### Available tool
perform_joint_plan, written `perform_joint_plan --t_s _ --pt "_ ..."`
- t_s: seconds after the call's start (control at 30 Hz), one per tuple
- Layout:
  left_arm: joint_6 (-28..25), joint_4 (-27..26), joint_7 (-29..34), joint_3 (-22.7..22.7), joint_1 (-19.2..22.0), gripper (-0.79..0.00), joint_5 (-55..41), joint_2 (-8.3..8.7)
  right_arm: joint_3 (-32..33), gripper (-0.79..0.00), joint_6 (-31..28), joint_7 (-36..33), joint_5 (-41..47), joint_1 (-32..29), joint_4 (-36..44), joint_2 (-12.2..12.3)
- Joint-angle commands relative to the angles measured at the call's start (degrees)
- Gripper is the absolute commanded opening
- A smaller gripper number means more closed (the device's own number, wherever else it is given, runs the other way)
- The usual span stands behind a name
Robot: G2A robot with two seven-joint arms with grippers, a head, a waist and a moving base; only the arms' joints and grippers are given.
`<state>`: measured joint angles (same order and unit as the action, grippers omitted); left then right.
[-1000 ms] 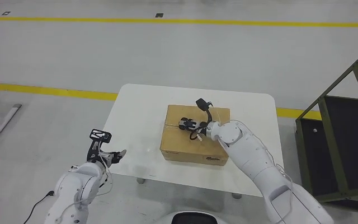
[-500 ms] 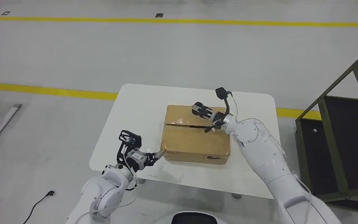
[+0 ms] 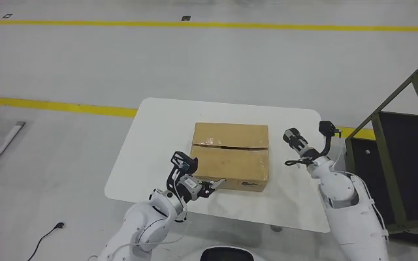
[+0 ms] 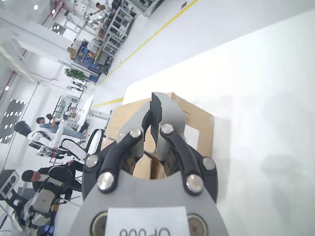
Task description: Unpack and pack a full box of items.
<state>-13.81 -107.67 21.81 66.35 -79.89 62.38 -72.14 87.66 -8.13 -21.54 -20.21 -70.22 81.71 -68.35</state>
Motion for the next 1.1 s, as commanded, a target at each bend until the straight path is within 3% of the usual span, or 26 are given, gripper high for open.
perform_joint_plan --t_s 0.0,0.47,0.63,0.83,1.07 --pt "0.00 0.00 0.00 -0.01 0.00 0.000 -0.01 0.00 -0.81 -0.785 -0.03 0.68 0.25 -0.78 -1.73 -0.15" --pt "0.33 -0.17 -0.96 0.01 0.17 0.000 0.15 -0.04 -10.58 -0.785 -5.10 -0.54 -1.63 2.85 -9.32 -1.57" --pt "1.44 0.59 -2.24 -1.06 4.21 0.000 4.31 -0.32 -11.92 -0.785 -5.65 -1.19 -1.22 2.89 -8.93 -1.79" --pt "4.77 5.36 0.21 -2.73 11.40 0.000 4.41 -1.22 -10.32 -0.785 -5.27 0.40 -1.15 1.74 -6.03 -1.51" --pt "5.15 5.61 0.35 -2.81 11.69 0.000 3.41 -1.32 -7.03 -0.785 -3.56 0.80 -1.13 -0.80 -0.21 -0.88"
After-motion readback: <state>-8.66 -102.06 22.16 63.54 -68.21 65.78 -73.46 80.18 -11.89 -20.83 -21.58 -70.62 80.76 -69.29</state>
